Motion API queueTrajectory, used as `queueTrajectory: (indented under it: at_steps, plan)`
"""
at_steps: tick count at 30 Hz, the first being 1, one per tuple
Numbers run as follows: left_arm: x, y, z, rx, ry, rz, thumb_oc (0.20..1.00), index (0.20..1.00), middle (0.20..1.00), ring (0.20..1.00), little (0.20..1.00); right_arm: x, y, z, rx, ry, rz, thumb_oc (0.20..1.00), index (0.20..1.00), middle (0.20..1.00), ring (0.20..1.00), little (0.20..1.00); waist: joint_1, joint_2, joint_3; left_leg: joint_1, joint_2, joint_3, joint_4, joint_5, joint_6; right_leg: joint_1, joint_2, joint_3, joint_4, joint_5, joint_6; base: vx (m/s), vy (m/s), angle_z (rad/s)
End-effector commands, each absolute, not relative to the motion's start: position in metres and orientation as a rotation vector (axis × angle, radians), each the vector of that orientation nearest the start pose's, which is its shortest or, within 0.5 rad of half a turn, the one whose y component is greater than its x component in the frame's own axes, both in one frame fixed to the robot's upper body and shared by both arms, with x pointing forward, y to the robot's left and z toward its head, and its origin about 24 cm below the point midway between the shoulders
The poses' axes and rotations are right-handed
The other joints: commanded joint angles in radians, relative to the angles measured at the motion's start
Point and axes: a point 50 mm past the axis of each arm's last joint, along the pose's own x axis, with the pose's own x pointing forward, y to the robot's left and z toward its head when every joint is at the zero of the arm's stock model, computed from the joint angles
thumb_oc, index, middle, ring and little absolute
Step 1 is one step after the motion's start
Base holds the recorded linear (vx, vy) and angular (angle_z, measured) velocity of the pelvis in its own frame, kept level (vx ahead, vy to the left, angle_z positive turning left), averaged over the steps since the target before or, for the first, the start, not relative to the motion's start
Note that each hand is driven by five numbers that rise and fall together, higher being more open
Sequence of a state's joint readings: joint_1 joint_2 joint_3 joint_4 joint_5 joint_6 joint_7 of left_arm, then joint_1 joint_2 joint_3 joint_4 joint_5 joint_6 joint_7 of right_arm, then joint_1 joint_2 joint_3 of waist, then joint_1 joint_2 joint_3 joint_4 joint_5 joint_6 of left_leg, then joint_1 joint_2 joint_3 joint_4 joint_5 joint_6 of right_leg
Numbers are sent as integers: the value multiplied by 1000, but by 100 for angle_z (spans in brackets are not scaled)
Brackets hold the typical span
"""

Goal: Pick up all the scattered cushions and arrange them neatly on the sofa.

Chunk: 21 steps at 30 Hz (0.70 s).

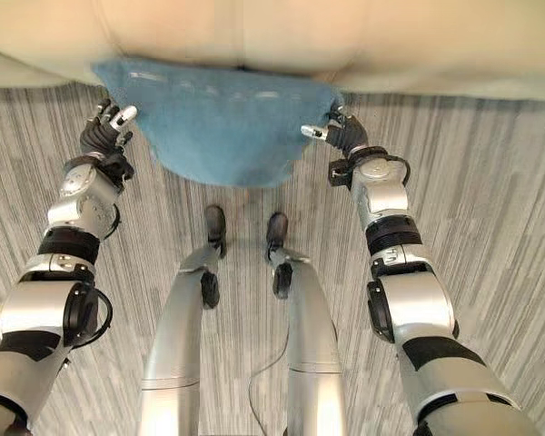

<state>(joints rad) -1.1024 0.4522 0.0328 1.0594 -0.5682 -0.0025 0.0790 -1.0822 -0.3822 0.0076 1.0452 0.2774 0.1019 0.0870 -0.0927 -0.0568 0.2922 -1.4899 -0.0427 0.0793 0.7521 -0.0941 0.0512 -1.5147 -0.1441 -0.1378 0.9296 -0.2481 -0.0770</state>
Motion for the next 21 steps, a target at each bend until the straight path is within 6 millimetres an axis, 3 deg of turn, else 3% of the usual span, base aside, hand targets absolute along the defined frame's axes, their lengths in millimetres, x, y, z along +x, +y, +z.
queueTrajectory:
  at_steps: [1,4,6,8,10,14,16,17,20,21]
  plan:
    - [409,255,199,-216,-116,310,1000,1000,1000,1000,1000,411,-211,154,-125,66,12,1000,1000,1000,1000,1000,-24,30,-70,5,39,-28,155,-157,-47,107,-71,92,-21,-28,154,31,-4,4]
    - [411,251,204,-188,-141,330,1000,1000,1000,1000,1000,412,-219,159,-122,45,-40,1000,1000,1000,1000,1000,-17,42,-68,-29,37,-24,177,-158,-47,64,-69,104,7,-29,152,53,7,1]
    - [411,251,219,-172,-189,369,1000,1000,1000,1000,1000,415,-227,181,-132,-34,-114,1000,1000,1000,1000,1000,-14,51,-60,-53,36,-21,181,-158,-47,38,-72,107,13,-25,151,41,-7,1]
    - [411,251,223,-160,-206,383,1000,1000,1000,1000,1000,415,-229,189,-142,-73,-146,1000,1000,1000,1000,1000,-13,55,-57,-58,37,-17,180,-157,-47,30,-72,109,12,-22,153,10,15,1]
    - [412,247,246,-31,-279,438,1000,1000,1000,1000,1000,408,-240,217,-191,-268,-259,1000,1000,1000,1000,1000,-12,69,-47,-63,36,-6,158,-145,-47,21,-67,119,-2,-8,160,19,40,4]
    - [412,241,262,-74,-329,403,1000,1000,1000,1000,1000,408,-233,225,-240,-310,-188,1000,1000,1000,1000,1000,-10,78,-45,-61,31,-7,144,-139,-47,18,-62,124,-9,0,163,4,4,1]
    - [415,228,268,-150,-342,333,1000,1000,1000,1000,1000,411,-218,224,-218,-312,-84,1000,1000,1000,1000,1000,-10,85,-45,-59,27,-6,139,-137,-47,17,-59,126,-12,5,164,19,21,0]
    - [420,205,268,-236,-331,209,1000,1000,1000,1000,1000,413,-200,223,-192,-317,32,1000,1000,1000,1000,1000,-10,93,-47,-57,25,-2,135,-136,-47,14,-56,128,-11,9,166,43,42,1]
    - [424,180,273,-264,-322,125,1000,1000,1000,1000,1000,417,-185,217,-242,-261,128,1000,1000,1000,1000,1000,-8,101,-47,-60,24,-1,131,-132,-47,10,-57,130,-13,16,166,26,27,3]
    - [426,157,288,-320,-337,59,1000,1000,1000,1000,1000,420,-156,219,-187,-269,231,1000,1000,1000,1000,1000,-11,105,-46,-55,23,3,117,-130,-47,13,-55,132,-26,22,169,0,0,0]
